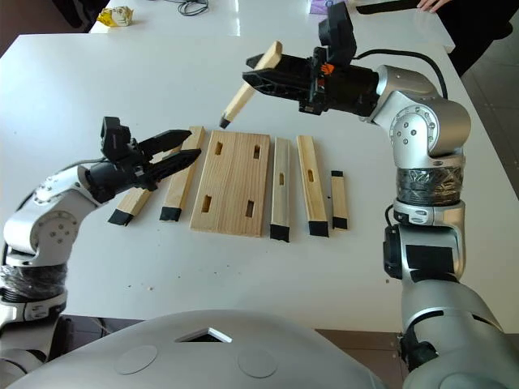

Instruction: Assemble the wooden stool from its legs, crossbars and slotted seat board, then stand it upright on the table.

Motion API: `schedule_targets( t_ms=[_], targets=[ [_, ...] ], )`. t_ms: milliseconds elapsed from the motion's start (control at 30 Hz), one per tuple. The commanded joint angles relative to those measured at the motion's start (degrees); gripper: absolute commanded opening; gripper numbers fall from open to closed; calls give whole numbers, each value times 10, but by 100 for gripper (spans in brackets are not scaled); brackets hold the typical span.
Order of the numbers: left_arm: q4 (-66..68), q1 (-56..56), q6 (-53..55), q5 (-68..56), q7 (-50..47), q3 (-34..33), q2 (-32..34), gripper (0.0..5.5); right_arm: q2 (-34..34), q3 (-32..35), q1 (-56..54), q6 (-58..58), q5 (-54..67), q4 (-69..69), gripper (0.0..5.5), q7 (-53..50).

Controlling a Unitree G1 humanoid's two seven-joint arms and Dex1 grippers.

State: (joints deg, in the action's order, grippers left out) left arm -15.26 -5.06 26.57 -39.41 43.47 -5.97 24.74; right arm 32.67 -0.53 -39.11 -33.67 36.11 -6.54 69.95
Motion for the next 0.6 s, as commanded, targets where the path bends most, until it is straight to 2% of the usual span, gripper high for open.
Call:
schedule_targets(
  t_ms=[33,133,267,333,400,467,600],
  targets=[
    [22,-50,-49,76,-231,-36,-119,283,52,-36,2,114,-91,-57,132,64],
    [5,-107,-66,130,-390,-15,-226,283,94,-55,3,182,-141,-94,132,117],
    [70,-173,-106,229,-503,36,-312,283,129,-91,-1,284,-210,-160,132,177],
    [120,-204,-119,248,-552,28,-347,283,131,-98,-8,316,-224,-187,132,198],
    [167,-226,-144,270,-581,28,-368,283,143,-107,-14,335,-222,-200,132,219],
    [207,-227,-170,319,-594,59,-366,283,163,-133,-22,364,-226,-209,132,225],
    [221,-215,-187,347,-581,88,-367,283,169,-156,-21,407,-238,-246,132,225]
  ],
)
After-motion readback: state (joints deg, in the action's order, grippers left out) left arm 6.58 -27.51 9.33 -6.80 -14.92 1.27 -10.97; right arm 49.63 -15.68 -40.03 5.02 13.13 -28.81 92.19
